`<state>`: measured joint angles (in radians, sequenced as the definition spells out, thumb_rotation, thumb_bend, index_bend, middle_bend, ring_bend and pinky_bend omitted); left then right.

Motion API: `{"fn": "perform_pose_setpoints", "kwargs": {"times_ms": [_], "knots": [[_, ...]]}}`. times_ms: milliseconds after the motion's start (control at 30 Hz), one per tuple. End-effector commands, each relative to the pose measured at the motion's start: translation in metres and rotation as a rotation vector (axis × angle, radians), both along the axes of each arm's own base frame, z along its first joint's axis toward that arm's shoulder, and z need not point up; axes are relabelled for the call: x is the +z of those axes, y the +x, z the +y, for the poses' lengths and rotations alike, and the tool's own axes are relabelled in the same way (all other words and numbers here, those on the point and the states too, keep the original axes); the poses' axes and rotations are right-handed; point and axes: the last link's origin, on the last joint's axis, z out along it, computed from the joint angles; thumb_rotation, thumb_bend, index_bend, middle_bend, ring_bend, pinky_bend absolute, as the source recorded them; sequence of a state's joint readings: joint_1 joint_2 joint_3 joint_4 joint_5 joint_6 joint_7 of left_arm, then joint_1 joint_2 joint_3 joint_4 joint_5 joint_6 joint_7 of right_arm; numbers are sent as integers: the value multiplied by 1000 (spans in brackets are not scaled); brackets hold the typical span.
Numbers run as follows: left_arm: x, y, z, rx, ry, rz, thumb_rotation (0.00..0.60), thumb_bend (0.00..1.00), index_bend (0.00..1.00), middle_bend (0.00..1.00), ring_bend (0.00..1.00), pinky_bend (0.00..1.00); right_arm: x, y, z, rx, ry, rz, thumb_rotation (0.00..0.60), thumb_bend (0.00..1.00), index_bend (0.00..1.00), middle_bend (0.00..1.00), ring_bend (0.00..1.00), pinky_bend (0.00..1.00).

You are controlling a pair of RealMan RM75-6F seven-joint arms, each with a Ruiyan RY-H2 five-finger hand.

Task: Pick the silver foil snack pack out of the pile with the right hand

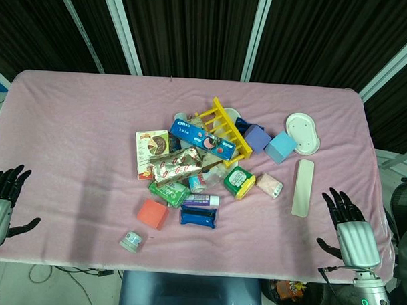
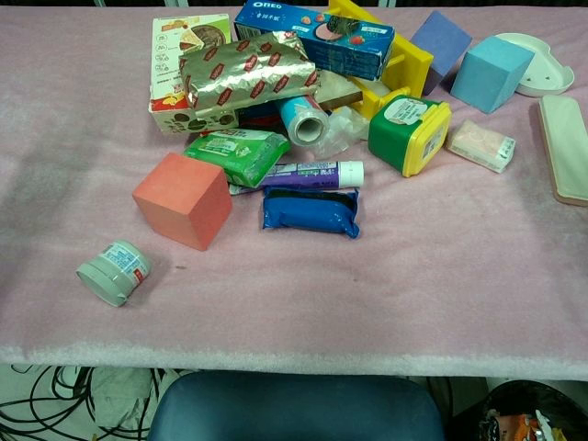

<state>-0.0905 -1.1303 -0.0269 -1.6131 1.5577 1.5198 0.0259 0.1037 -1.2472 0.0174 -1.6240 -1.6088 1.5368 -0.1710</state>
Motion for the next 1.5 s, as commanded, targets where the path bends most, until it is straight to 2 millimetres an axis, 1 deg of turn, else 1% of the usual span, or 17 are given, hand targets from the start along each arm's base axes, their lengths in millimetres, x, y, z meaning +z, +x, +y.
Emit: {"fn": "perform_pose_setpoints", "kwargs": {"times_ms": [33, 500, 600, 700, 833, 900, 1067, 1100, 1167, 1200, 1300, 1333, 1400, 1500], "knots": [[0, 0, 0, 0, 0, 0, 600, 0, 0, 0, 0, 0, 0, 0, 0, 0, -1, -1, 600, 157, 0, 0, 0, 226], [0, 0, 0, -1, 2, 1, 600, 0, 0, 0, 0, 0, 0, 2, -1, 8, 8, -13, 600, 157, 0, 0, 0, 226], [0, 0, 1, 1, 2, 0, 600, 0, 0, 0, 0, 0, -2, 7, -3, 17, 19, -37, 600, 157, 0, 0, 0, 226], [0, 0, 1, 4, 1, -1, 600, 0, 0, 0, 0, 0, -4, 18, -9, 51, 35, -59, 600, 162, 0, 0, 0, 226], [-2, -1, 3, 11, -5, -3, 600, 0, 0, 0, 0, 0, -12, 43, -26, 118, 60, -90, 600, 177, 0, 0, 0, 230], [-2, -1, 4, 15, -8, -4, 600, 0, 0, 0, 0, 0, -17, 58, -38, 149, 80, -103, 600, 182, 0, 4, 3, 241], [-3, -2, 6, 28, -18, -18, 600, 0, 0, 0, 0, 0, -34, 111, -72, 259, 149, -152, 600, 191, 24, 46, 37, 274], [-3, -2, 6, 29, -19, -19, 600, 0, 0, 0, 0, 0, -37, 119, -76, 275, 163, -162, 600, 192, 24, 50, 40, 274], [-3, -3, 7, 34, -22, -24, 600, 0, 0, 0, 0, 0, -49, 145, -88, 316, 211, -184, 600, 193, 25, 59, 48, 274], [-3, -3, 7, 35, -23, -25, 600, 0, 0, 0, 0, 0, -53, 153, -91, 331, 225, -189, 600, 192, 25, 60, 50, 275], [-3, -3, 7, 40, -28, -29, 600, 0, 0, 0, 0, 0, -72, 186, -108, 388, 269, -185, 600, 192, 25, 61, 50, 274], [-2, -3, 7, 41, -28, -29, 600, 0, 0, 0, 0, 0, -82, 200, -115, 410, 286, -181, 600, 192, 25, 61, 50, 274], [-2, -3, 8, 42, -30, -29, 600, 0, 0, 0, 0, 0, -95, 216, -124, 432, 296, -173, 600, 191, 25, 59, 49, 274], [-2, -3, 8, 49, -33, -33, 600, 0, 0, 0, 0, 0, -113, 237, -137, 452, 314, -162, 600, 141, 9, 34, 40, 274]]}}
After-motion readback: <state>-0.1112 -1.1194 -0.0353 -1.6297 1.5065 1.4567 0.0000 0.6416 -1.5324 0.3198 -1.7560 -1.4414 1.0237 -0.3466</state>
